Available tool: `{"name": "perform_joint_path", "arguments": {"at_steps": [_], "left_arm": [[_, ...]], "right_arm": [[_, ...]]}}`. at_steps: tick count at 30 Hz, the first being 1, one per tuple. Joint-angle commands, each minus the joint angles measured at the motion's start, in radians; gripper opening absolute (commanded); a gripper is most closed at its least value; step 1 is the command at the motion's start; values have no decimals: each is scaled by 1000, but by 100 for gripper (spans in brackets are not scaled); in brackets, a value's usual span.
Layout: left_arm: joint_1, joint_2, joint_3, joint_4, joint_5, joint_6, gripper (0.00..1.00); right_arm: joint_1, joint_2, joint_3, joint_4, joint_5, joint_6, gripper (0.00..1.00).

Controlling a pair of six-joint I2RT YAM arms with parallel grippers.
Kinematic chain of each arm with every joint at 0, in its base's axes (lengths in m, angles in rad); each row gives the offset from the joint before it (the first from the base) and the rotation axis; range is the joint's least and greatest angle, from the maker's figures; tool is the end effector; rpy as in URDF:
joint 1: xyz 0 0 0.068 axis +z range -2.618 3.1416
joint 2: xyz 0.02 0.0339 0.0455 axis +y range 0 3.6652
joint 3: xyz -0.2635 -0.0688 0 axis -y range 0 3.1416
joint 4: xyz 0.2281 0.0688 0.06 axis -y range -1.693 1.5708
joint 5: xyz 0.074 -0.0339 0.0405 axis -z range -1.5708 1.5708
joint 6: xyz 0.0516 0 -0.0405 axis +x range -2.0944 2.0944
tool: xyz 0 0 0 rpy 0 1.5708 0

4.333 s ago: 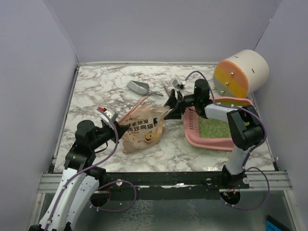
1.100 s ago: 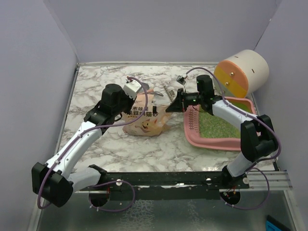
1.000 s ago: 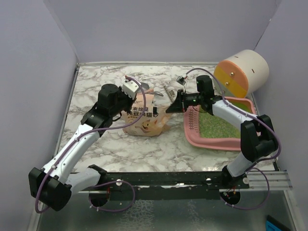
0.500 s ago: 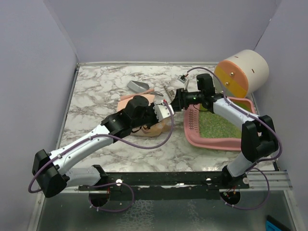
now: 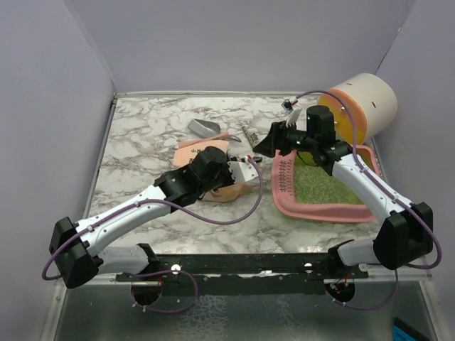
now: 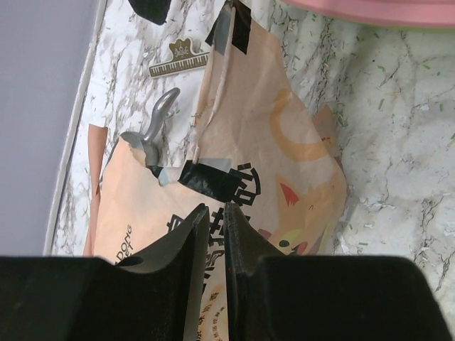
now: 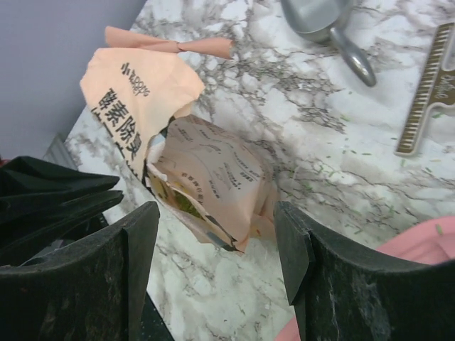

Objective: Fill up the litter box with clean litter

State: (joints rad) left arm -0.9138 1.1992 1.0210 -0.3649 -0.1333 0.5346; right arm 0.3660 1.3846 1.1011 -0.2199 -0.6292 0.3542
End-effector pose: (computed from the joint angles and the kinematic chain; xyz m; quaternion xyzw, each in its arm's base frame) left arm 0.1682 -0.2069 0.3130 0.5512 0.6725 -0.0355 0.4926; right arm 0.2771 0.1387 0.3104 -0.1622 0.8177 0.4198 0.3589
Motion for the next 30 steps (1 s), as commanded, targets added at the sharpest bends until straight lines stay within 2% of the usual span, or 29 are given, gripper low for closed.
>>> {"name": "perform_joint_path", "arguments": {"at_steps": [1, 9, 15, 19, 25, 30], "left_arm": [[-31, -6, -5, 5, -9, 36, 18], [-113, -19, -45, -36, 8, 58, 20], [-114, -4, -112, 13, -79, 128, 24], [-113, 22, -133, 81, -140, 171, 29], [-111, 56, -118, 134, -157, 188, 35], [-76, 61, -99, 135, -111, 189, 48]], "right_arm": [[-4, -36, -25, -67, 169, -45, 66], [-24, -71, -31, -123, 238, -94, 65], [-49, -100, -28, -124, 227, -101, 65], [-55, -107, -18, -126, 213, -109, 65], [-64, -108, -11, -129, 203, -122, 64], [-76, -105, -9, -125, 187, -130, 64]]}}
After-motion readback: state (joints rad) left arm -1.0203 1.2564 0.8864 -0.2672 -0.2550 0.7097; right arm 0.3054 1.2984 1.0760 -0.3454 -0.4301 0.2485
